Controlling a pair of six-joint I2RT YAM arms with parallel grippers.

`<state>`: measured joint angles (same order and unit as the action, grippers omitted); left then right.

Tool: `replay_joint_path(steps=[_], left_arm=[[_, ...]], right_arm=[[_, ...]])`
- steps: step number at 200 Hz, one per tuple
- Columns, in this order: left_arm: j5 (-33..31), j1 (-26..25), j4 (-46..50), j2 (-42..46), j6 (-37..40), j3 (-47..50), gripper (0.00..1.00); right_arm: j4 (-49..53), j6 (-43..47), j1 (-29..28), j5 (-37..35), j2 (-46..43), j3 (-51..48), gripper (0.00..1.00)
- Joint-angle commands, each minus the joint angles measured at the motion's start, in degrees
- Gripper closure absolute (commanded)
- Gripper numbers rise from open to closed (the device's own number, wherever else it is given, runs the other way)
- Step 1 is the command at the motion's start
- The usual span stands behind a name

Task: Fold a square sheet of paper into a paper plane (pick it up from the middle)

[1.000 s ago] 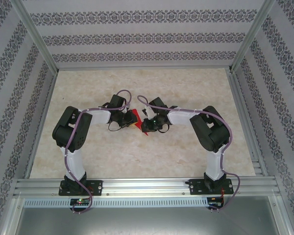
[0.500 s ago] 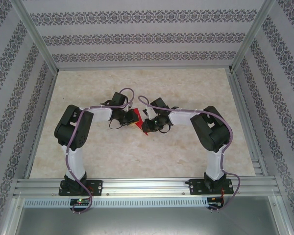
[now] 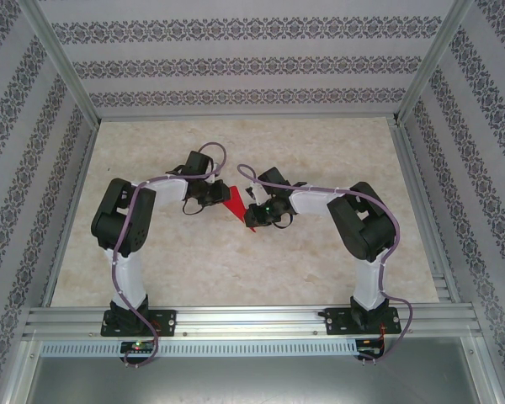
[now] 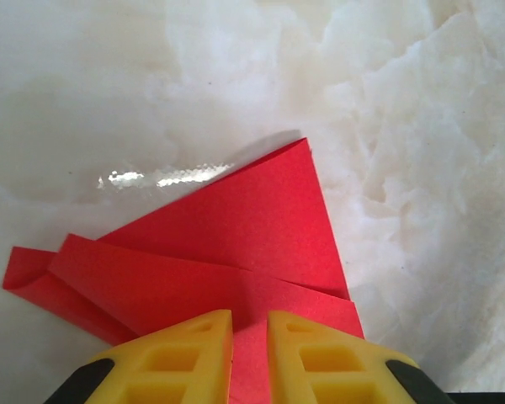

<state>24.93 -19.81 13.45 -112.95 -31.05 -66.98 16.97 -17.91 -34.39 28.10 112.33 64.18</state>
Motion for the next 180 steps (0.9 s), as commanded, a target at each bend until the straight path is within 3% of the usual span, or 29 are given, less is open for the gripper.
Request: replay_joint_path(steps=[1,113,141,180], left_arm=[[-1.7,1.2,1.0,-2.0,2.0,-1.6,0.8],[-13.6,3.9,1.1,3.1,-0.9,2.9,0.8],[-11.1,4.5,0.9,5.1,0.8,2.2,0.8],[-2.1,4.3,-5.6,12.2,-1.6,6.4,0.79]], right_arm=[[10.7,1.3,0.7,-8.4,3.7,-2.5,0.87],[11.1,-0.3,0.8,-9.8,5.0,-2.5,0.87],[11.1,-0.3,0.7,-9.5,5.3,-2.2,0.87],[11.4,-0.3,0.5,-9.5,5.2,-2.0,0.88]])
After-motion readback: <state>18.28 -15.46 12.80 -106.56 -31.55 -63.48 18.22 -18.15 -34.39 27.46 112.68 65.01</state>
